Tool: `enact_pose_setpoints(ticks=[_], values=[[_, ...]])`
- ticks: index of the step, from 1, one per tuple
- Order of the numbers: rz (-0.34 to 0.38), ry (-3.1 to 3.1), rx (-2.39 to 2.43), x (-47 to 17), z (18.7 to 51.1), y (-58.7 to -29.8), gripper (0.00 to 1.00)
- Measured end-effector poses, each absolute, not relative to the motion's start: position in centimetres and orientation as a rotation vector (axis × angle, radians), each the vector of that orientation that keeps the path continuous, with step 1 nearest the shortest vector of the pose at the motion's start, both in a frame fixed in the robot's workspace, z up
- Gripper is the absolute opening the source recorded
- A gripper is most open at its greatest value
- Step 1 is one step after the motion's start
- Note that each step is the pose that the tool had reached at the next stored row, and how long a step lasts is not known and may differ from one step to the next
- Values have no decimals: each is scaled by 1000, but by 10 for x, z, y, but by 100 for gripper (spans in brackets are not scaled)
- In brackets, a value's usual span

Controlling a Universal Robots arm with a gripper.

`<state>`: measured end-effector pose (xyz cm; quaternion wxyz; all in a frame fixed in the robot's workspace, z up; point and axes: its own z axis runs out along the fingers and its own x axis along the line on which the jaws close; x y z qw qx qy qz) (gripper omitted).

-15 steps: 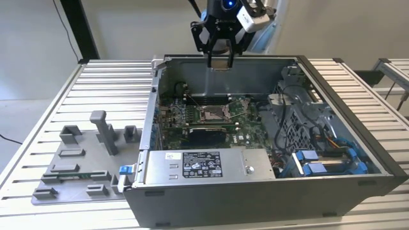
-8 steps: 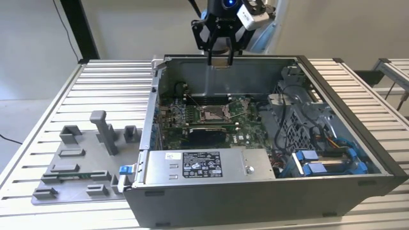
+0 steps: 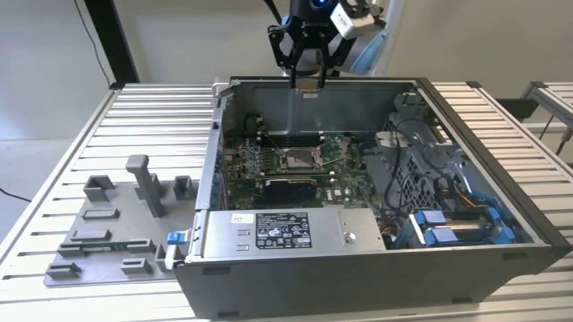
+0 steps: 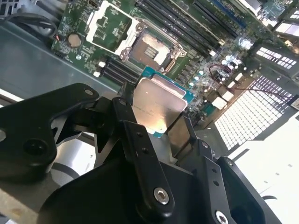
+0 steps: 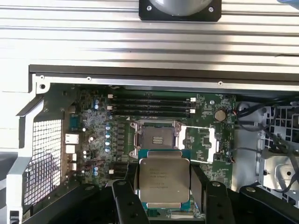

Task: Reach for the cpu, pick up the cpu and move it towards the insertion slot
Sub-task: 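Pick up the cpu and move it towards the insertion slot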

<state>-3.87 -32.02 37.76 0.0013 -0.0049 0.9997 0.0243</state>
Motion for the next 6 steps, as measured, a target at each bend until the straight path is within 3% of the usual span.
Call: enact_pose_setpoints(ticks=[6], values=[[77,3138,-16,-39,378,-320,0]])
